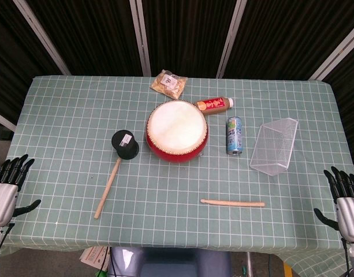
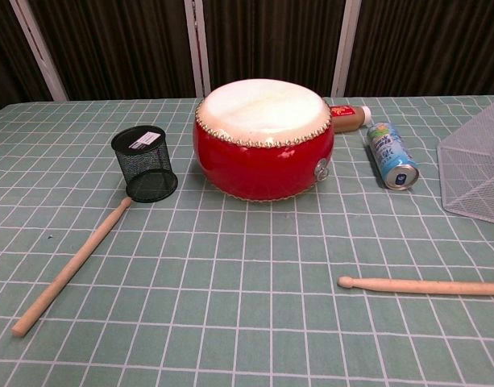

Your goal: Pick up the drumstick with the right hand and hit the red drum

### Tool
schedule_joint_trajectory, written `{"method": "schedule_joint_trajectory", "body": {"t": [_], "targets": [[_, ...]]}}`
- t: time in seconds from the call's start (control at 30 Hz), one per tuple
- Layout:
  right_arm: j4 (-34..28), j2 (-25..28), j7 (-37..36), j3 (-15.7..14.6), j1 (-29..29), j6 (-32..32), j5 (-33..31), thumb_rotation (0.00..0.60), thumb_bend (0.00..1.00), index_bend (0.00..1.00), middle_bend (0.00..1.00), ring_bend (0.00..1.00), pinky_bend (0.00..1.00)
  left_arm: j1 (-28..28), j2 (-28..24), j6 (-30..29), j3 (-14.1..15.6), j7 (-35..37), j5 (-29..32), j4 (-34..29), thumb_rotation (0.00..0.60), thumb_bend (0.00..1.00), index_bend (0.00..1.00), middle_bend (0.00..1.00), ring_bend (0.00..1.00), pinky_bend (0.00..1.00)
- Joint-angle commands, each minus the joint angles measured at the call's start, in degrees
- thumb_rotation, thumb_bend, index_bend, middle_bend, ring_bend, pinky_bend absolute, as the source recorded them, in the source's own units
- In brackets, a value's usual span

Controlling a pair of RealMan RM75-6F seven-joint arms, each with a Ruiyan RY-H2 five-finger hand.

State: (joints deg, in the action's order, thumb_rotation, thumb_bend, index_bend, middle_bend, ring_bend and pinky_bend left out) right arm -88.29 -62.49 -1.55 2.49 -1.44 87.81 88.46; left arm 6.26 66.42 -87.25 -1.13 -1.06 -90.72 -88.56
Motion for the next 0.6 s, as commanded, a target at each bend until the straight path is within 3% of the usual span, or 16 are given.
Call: {"method": "schedule_joint_trajectory", "body": {"t": [0.03, 0.6], "targets": [[0.03, -0.01, 0.05, -0.01, -0.04, -0.05, 0.06, 0.600, 0.24, 0.00, 0.00, 0.00, 0.02, -0.12, -0.02, -0.20, -0.02, -0.12, 0.03, -0.15, 0.600, 0.00, 0.00, 0.00, 0.00, 0.01], [-0.21, -0.17, 0.46, 0.08, -0.37, -0.37, 0.11, 0.600, 0.24, 0.00, 0.00, 0.00, 0.03, -0.28, -0.09, -0.15, 0.06, 0.08, 0.20, -0.07, 0.600, 0.00, 0.00, 0.00, 0.00, 0.01]]}}
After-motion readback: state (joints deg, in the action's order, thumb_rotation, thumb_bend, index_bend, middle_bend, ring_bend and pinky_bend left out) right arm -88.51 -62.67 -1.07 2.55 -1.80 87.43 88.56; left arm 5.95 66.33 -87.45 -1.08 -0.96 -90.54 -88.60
